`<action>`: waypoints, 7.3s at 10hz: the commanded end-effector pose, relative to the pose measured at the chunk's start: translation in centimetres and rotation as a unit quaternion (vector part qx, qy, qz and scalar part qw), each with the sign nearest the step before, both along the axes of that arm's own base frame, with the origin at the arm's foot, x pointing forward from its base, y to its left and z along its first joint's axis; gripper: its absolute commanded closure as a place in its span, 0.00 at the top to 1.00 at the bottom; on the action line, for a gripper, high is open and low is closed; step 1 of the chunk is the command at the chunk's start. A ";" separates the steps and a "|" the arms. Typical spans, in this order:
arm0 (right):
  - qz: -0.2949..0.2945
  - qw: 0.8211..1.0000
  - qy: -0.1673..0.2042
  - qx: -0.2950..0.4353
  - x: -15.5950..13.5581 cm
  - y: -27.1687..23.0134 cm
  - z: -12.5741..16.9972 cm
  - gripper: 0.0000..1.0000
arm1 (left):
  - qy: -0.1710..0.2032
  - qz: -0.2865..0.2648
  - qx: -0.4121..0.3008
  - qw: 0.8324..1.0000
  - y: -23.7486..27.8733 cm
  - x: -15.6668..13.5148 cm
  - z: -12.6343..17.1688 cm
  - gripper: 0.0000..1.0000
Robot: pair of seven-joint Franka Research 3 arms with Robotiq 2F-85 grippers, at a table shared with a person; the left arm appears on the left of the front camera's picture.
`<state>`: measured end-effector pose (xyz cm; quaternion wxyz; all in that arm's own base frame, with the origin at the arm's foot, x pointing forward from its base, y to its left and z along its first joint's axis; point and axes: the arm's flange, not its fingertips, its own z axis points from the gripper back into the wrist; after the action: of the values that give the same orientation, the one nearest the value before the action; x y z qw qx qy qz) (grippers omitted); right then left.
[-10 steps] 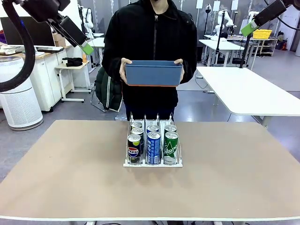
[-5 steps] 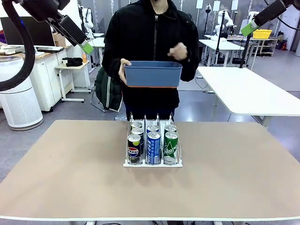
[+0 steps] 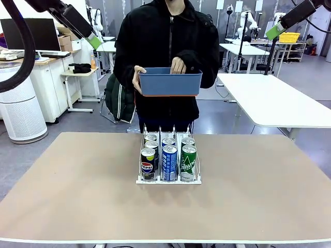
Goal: Fill the beverage cans into the dispenser.
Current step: Pick up the Sprite handed by the human.
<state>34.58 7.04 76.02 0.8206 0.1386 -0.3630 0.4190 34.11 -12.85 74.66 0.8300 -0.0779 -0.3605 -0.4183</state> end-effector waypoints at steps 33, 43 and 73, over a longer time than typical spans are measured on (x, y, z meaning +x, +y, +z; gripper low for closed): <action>0.001 1.000 0.000 -0.001 0.0 0.0 -0.1 1.00 | -0.010 0.001 0.004 1.000 0.1 -0.3 0.4 1.00; -0.007 1.000 0.023 -0.015 3.3 0.2 -0.1 1.00 | -0.010 0.001 0.004 1.000 0.1 -0.3 0.4 1.00; 0.007 0.994 0.094 -0.052 14.7 5.4 -9.3 1.00 | -0.010 0.001 0.004 1.000 0.1 -0.3 0.4 1.00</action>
<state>49.16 12.68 66.95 0.8570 0.1223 -0.2635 0.4256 33.88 -12.88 75.02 0.8267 -0.0673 -0.3664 -0.4216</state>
